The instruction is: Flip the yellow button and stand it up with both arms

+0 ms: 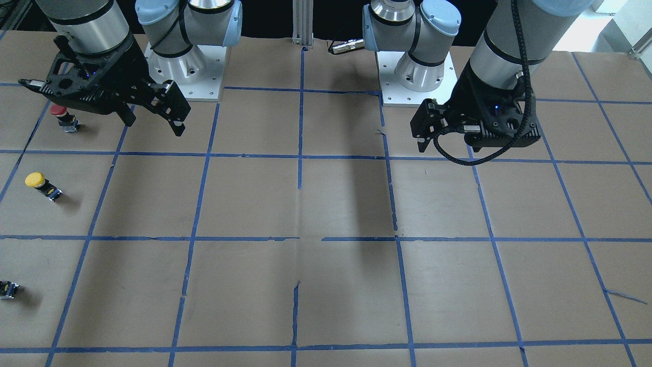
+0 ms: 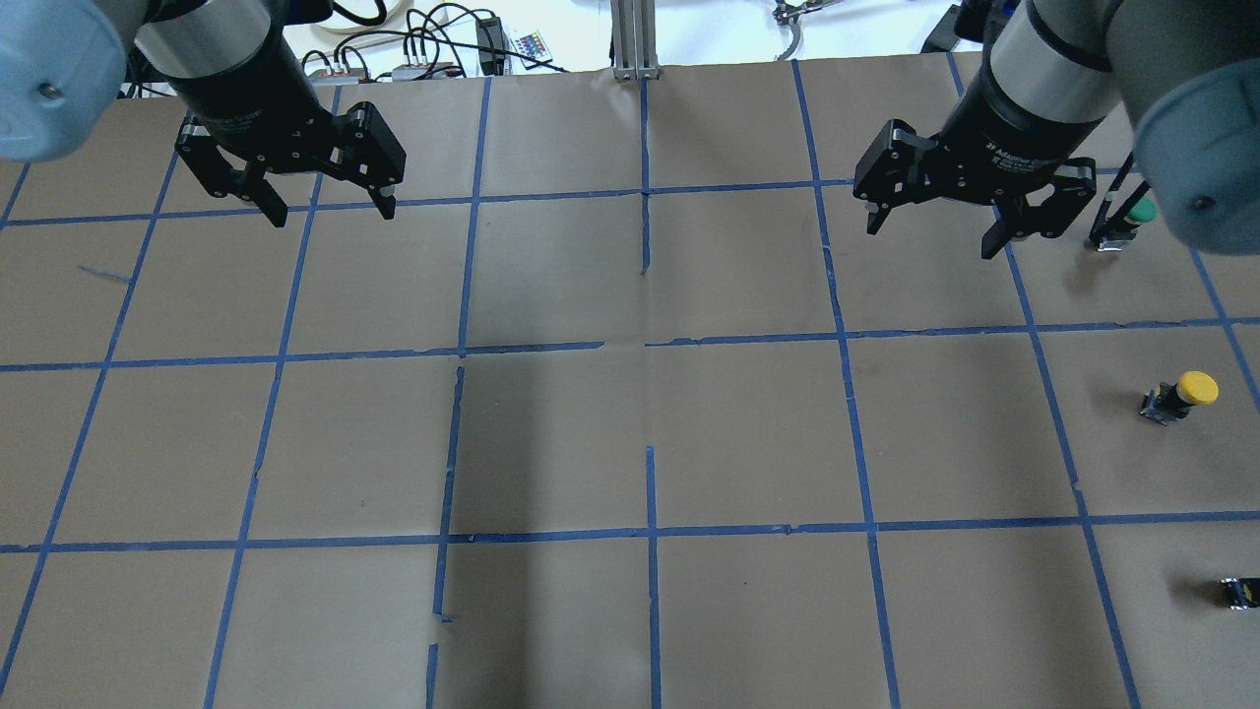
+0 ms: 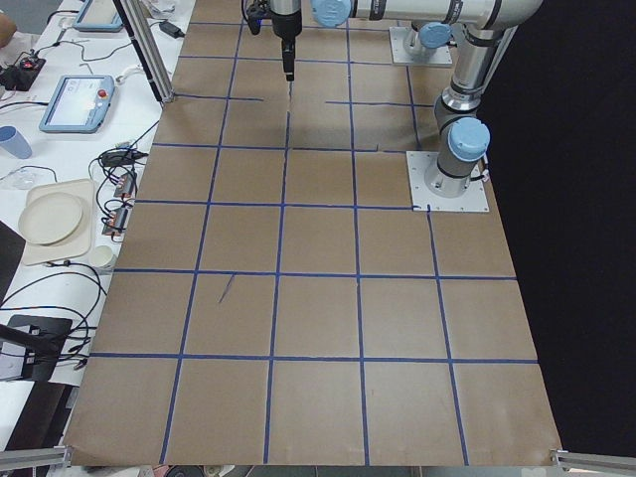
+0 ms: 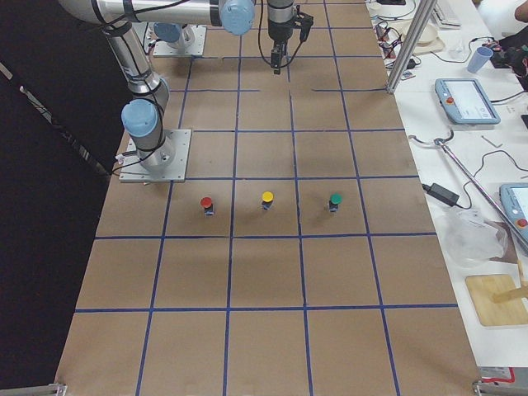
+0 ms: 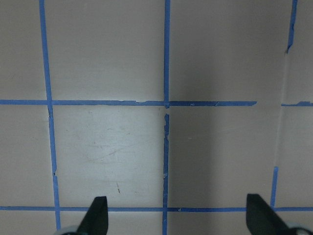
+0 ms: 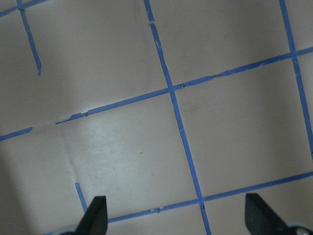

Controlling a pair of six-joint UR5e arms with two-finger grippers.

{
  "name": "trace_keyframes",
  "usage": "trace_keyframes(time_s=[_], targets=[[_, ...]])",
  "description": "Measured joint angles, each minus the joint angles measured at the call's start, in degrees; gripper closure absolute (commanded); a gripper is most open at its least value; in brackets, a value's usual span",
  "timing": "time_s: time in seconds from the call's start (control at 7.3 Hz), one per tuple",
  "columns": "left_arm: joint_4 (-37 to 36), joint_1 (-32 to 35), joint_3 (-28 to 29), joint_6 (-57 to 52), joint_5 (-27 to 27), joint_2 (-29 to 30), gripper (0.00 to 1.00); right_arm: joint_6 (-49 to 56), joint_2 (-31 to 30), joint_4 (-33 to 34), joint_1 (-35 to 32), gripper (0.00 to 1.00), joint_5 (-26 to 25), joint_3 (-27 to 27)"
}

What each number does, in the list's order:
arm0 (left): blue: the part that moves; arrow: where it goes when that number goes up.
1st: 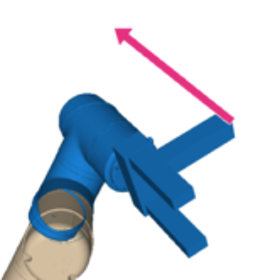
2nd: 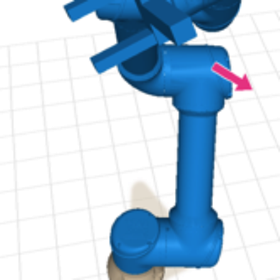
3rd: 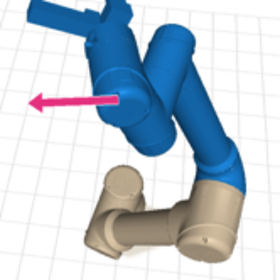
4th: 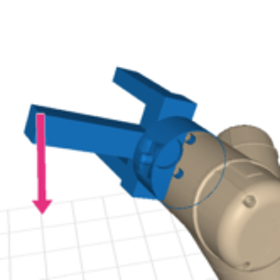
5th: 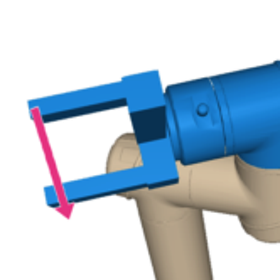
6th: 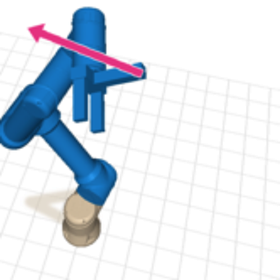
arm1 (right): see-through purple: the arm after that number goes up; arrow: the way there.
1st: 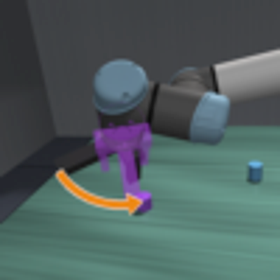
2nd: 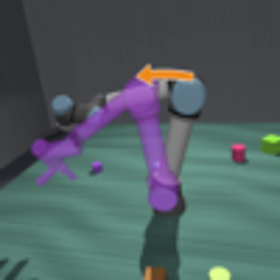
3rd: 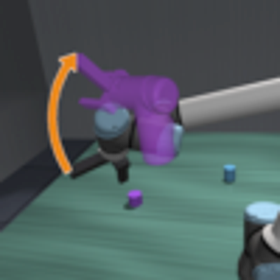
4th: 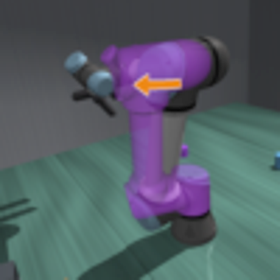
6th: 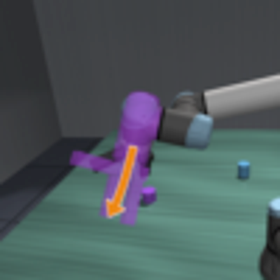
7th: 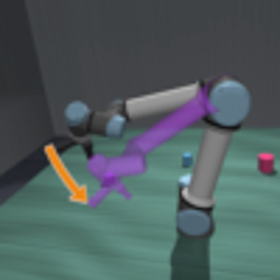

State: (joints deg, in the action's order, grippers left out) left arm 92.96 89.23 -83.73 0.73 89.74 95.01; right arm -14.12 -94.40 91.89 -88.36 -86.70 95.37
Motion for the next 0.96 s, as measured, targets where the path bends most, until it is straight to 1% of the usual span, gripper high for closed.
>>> trace_keyframes(time_s=[0.14,0.27,0.55,0.96], targets=[[0.0,0.0,0.0,0.0,0.0,0.0,0.0,0.1,-1.7,-3.9,0.0,0.0,-1.1,0.2],[0.0,0.0,0.0,0.0,0.0,0.0,0.0,0.8,-3.5,-6.3,0.1,0.0,-1.6,0.2],[-0.1,0.0,0.3,0.0,0.0,0.2,0.0,2.6,-5.5,-7.5,-0.1,0.0,-3.1,0.0],[0.0,-0.5,0.8,-0.2,1.2,0.3,0.0,10.8,-4.9,-7.0,-0.3,0.0,-3.5,-0.6]])
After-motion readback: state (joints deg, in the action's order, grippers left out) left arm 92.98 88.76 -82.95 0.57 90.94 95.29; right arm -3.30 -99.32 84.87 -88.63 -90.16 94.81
